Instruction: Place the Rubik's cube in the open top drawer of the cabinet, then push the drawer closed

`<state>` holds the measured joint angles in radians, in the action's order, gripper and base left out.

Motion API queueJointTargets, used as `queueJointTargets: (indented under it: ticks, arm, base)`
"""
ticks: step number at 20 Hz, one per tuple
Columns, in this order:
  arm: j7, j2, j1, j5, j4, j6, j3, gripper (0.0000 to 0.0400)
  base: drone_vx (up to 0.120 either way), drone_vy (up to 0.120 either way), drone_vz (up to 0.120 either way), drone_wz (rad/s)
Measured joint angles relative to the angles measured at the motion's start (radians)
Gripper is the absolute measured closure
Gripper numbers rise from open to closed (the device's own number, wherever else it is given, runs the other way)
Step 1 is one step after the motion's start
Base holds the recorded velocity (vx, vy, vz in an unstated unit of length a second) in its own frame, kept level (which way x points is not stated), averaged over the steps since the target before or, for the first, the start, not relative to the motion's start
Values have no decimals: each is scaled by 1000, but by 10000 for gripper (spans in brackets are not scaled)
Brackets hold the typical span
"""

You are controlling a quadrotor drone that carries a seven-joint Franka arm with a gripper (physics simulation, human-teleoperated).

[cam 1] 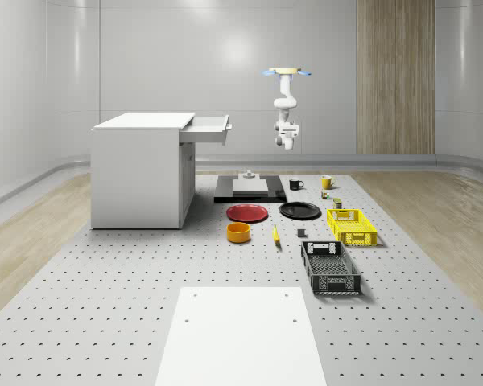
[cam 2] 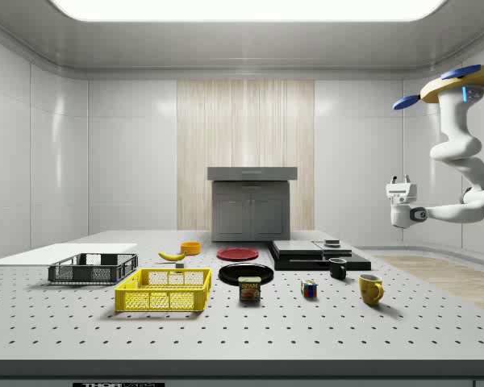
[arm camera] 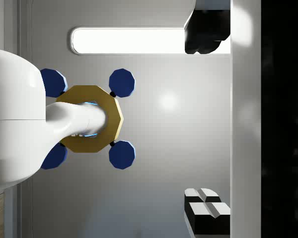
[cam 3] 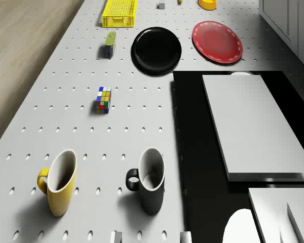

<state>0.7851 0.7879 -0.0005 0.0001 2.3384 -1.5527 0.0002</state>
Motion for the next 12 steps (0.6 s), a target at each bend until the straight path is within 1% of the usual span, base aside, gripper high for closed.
queueJointTargets:
  ticks: [3, 6, 9, 12]
  arm:
    - [-1, -7, -2, 1, -63, 53, 1, 0]
    - [-2, -25, -3, 1, -128, 98, 1, 0]
    - [-2, -47, -4, 1, -189, 135, 2, 0]
    - [-2, -65, -4, 2, -236, 162, 3, 0]
  base:
    - [0, 0, 0, 0]
    - [0, 0, 0, 0]
    - [0, 0, 0, 0]
    - [0, 0, 0, 0]
